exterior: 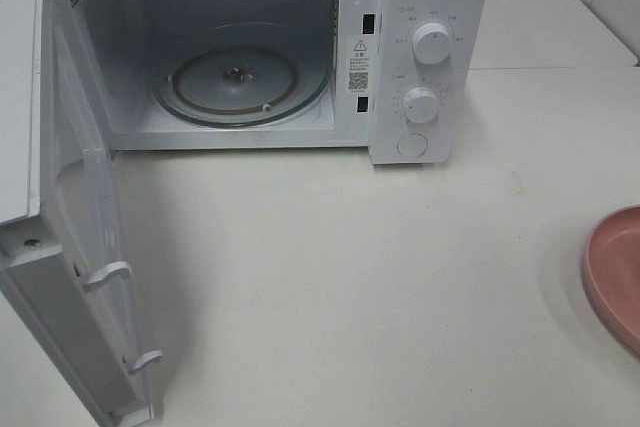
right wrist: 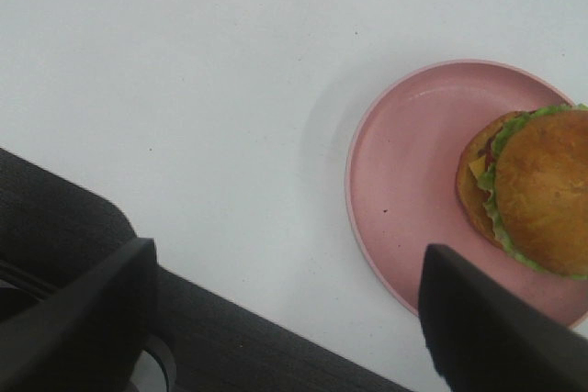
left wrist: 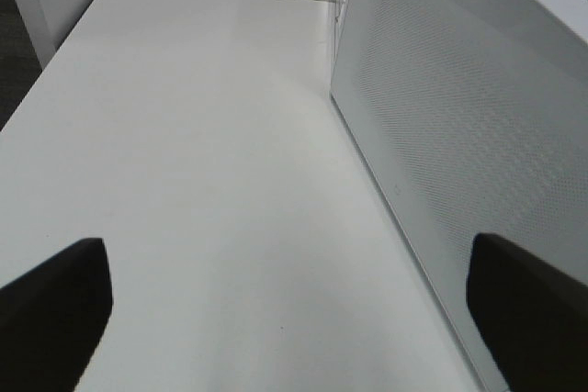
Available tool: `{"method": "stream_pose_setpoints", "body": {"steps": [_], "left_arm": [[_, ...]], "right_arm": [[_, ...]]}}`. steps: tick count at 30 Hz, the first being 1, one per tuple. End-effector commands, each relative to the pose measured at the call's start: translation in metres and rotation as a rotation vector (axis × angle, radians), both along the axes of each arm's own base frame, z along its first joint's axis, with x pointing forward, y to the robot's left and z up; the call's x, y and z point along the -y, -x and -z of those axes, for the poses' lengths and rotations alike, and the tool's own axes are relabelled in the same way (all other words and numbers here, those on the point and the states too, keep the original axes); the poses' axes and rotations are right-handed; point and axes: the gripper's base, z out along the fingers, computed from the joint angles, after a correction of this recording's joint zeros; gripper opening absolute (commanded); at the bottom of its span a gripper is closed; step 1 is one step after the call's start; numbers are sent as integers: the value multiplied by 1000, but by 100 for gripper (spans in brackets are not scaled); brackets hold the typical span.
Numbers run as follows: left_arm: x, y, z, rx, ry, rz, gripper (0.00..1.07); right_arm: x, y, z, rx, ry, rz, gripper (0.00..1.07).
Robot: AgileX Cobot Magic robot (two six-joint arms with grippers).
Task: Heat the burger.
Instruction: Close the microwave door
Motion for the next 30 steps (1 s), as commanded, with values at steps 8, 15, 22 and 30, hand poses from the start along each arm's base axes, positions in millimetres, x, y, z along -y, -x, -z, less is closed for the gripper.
{"method": "stream_pose_setpoints", "body": {"steps": [8,15,22,30], "left_arm": [[1,2,0,22,3,2,98],[1,2,0,22,3,2,98],[1,2,0,22,3,2,98],[1,2,0,22,3,2,98]], "right_arm": [[20,19,-10,147,-93,128,76],[33,41,1,282,-124,274,76],[32,56,12,356,-157,293,76],[33,79,12,494,-212,284,76]]}}
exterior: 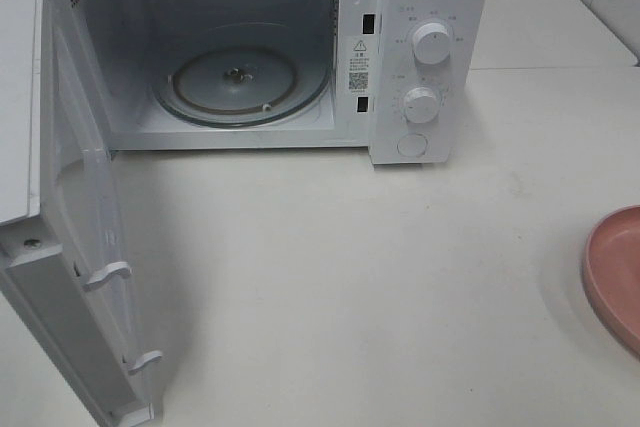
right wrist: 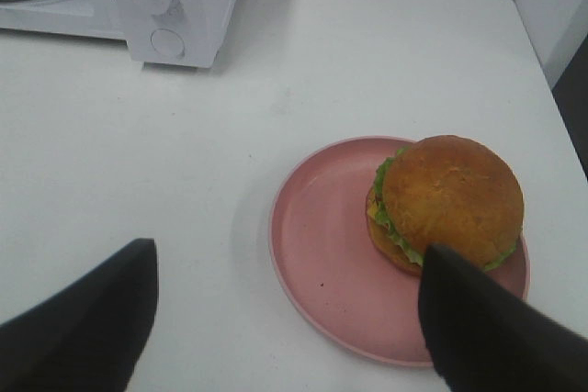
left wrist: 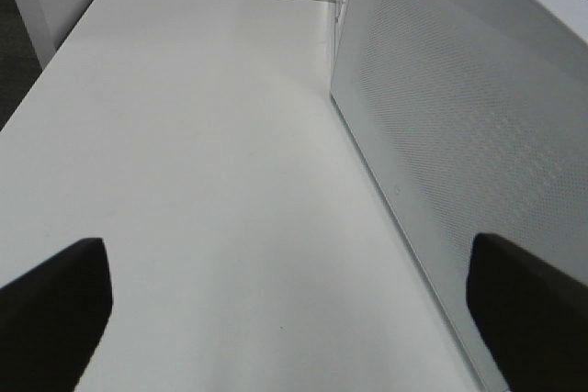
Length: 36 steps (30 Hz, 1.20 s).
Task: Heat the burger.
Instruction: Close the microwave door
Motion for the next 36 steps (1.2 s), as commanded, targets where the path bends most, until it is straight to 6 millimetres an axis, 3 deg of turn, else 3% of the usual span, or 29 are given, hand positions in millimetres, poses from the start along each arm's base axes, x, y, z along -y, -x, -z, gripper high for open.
{"method": "stream_pose_setpoints", "body": {"steps": [1,36], "left_arm": [[1,2,0,22,3,2,98],[1,2,0,22,3,2,98]], "right_arm": [[1,7,0,60,5,-5,76],[1,7,0,62,2,10,76]]}}
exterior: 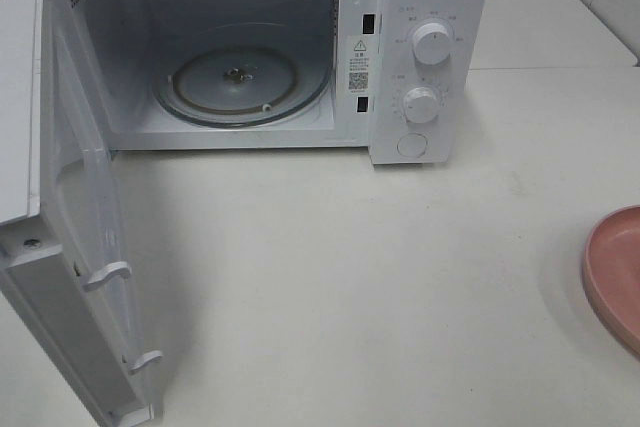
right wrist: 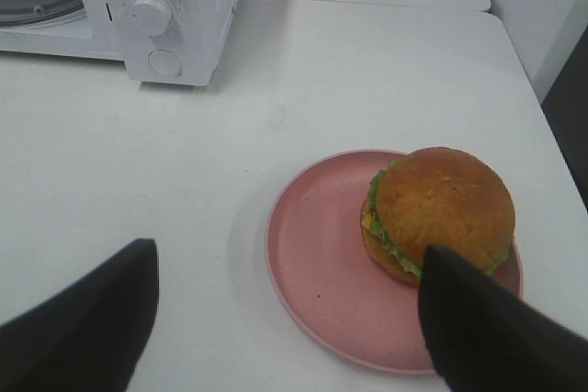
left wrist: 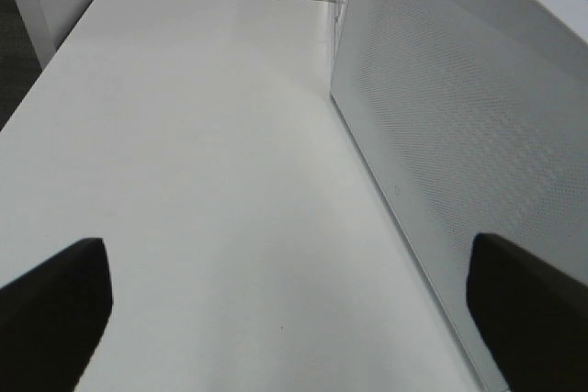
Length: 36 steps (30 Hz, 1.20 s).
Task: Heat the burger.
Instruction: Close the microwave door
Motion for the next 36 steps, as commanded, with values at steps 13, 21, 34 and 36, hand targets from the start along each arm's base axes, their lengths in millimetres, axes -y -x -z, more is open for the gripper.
{"method": "stream_pose_setpoints", "body": {"steps": [13,21,34,36], "left_arm": [[1,2,0,23,6,4,98],[1,2,0,23,5,8,98],[-5,-24,-17,7,-73,-10,72],[-8,-36,-20,-11,-89,-19,38]], "right_arm": [[0,3,0,37,6,-2,76],[0,3,0,37,6,-2,76],[0,3,0,37,5,-2,75],[0,3,0,37,5,-2,75]]}}
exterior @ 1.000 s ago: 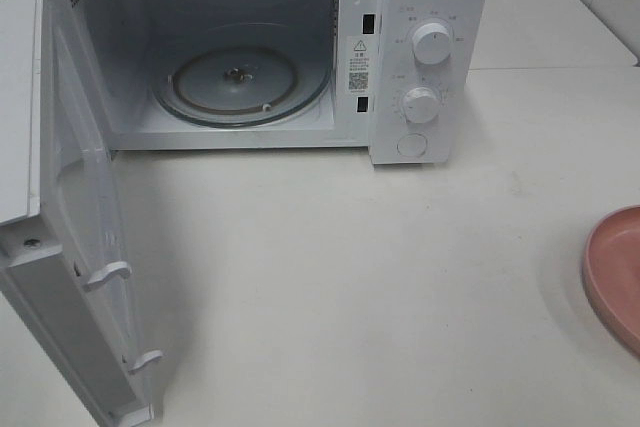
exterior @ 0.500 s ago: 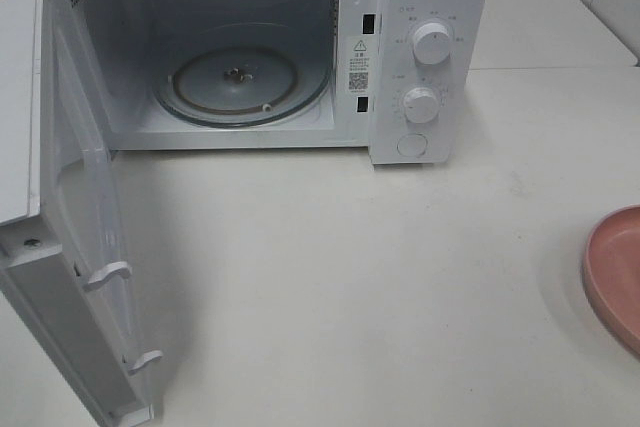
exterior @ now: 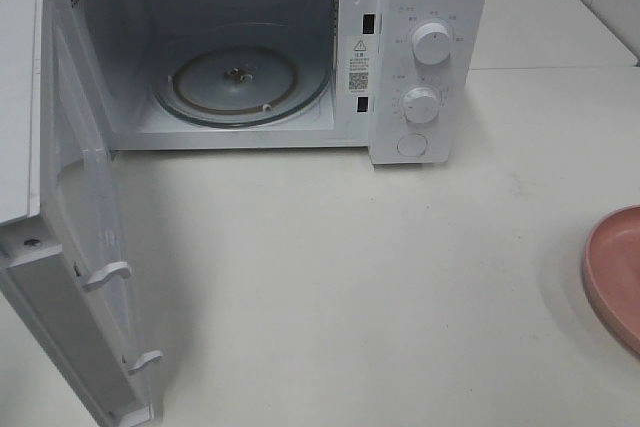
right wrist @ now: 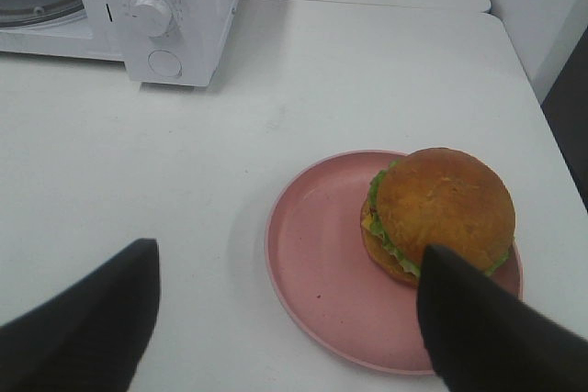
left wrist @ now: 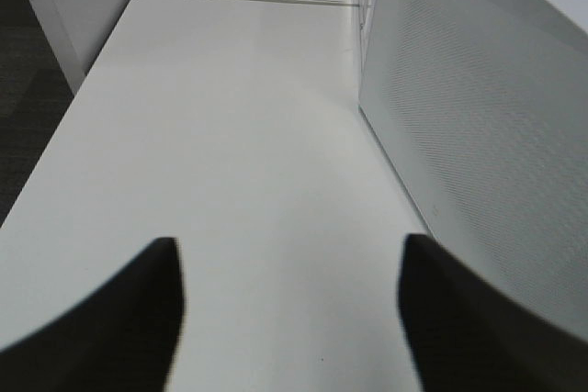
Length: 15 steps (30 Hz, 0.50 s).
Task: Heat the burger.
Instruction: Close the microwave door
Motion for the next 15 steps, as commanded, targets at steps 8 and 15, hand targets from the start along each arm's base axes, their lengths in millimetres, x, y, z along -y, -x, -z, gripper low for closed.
{"method": "stream_pose_setpoints", "body": {"steps": [8,15], "left_arm": [[-4,-40,-5,94,-15,-10,0],[-7,-69,7,147,-22,-12,0]], "right_arm": [[0,3,0,37,6,-2,75],[0,3,0,37,6,-2,75]]}}
